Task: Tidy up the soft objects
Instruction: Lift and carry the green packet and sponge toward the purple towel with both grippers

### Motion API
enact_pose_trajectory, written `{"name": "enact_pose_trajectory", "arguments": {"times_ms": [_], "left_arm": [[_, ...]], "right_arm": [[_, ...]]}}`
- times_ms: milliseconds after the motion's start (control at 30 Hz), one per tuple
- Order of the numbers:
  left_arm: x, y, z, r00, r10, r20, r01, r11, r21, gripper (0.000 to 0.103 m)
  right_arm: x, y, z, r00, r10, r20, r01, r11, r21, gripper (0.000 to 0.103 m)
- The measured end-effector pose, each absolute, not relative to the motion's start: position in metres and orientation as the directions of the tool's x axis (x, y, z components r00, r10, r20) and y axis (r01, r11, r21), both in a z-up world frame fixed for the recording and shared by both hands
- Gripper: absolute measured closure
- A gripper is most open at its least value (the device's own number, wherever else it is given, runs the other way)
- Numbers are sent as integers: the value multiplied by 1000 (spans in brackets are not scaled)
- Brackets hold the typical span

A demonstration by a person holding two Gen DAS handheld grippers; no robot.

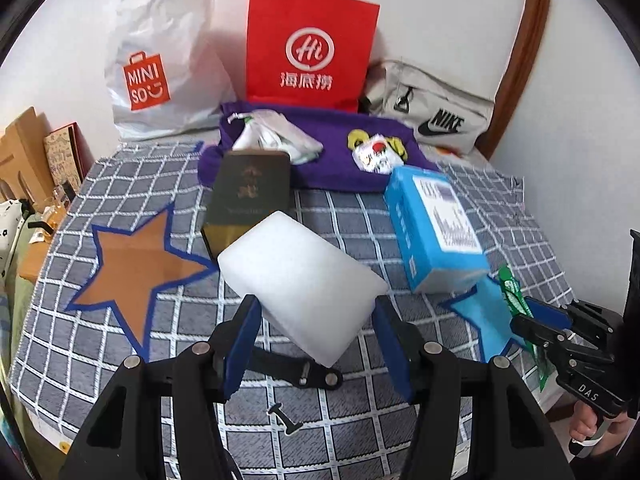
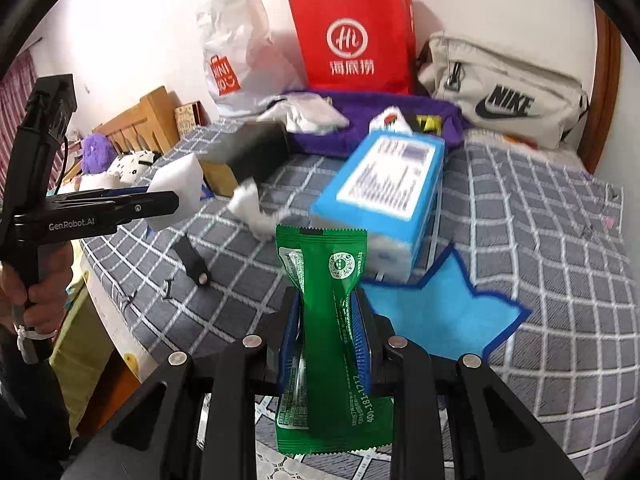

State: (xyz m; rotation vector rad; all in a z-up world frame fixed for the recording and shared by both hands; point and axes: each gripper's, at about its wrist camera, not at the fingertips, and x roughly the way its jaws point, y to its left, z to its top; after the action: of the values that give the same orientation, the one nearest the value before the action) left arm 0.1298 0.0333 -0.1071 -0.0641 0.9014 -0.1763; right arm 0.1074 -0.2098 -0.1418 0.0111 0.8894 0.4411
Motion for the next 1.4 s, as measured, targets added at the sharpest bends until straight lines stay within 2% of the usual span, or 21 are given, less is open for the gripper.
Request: {"name": "enact_pose_trajectory", "arguments": {"times_ms": [767,1400], "left_arm": [[162,53,-40,685,-169,-709,122,986,-118,46],[218,58,-33,677,-202,-708,127,979,-158,44]], "right_arm": [[160,-208,-69,645,368,-670,-363,919,155,77],[230,-200,-55,652,369,-663,-364,919,153,77]]}}
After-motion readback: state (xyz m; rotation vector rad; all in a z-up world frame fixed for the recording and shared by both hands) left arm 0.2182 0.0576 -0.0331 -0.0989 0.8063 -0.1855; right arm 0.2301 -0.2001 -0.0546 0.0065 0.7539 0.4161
